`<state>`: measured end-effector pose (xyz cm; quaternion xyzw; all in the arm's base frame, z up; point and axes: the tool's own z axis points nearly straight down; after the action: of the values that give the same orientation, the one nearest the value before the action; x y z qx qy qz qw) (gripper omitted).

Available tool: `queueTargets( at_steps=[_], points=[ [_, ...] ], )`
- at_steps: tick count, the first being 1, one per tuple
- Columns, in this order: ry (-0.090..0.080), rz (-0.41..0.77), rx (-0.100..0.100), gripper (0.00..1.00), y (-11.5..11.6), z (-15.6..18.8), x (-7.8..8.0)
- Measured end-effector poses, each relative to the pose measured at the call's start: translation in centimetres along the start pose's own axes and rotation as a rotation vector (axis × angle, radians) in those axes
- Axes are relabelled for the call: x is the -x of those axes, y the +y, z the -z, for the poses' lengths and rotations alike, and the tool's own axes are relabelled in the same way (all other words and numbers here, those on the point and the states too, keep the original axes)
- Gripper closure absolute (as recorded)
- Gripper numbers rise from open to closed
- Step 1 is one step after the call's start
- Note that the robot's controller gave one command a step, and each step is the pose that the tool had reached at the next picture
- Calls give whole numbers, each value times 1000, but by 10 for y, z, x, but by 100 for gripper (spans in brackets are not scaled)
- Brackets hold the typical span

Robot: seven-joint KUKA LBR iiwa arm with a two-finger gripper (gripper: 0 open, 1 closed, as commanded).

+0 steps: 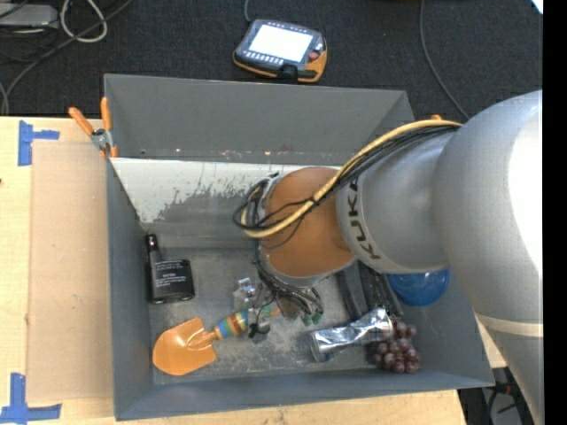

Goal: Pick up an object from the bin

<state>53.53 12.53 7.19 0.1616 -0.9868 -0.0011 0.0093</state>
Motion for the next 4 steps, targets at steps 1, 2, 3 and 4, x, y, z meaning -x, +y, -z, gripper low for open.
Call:
queueTargets(
  at_steps=[1,2,3,4],
  points=[
    [0,0,0,100,0,0,0],
    [12,-1,1,100,1,13,-4],
    [4,-1,0,100,1,45,-2],
    [5,-1,1,100,1,63,-3]
  ],
)
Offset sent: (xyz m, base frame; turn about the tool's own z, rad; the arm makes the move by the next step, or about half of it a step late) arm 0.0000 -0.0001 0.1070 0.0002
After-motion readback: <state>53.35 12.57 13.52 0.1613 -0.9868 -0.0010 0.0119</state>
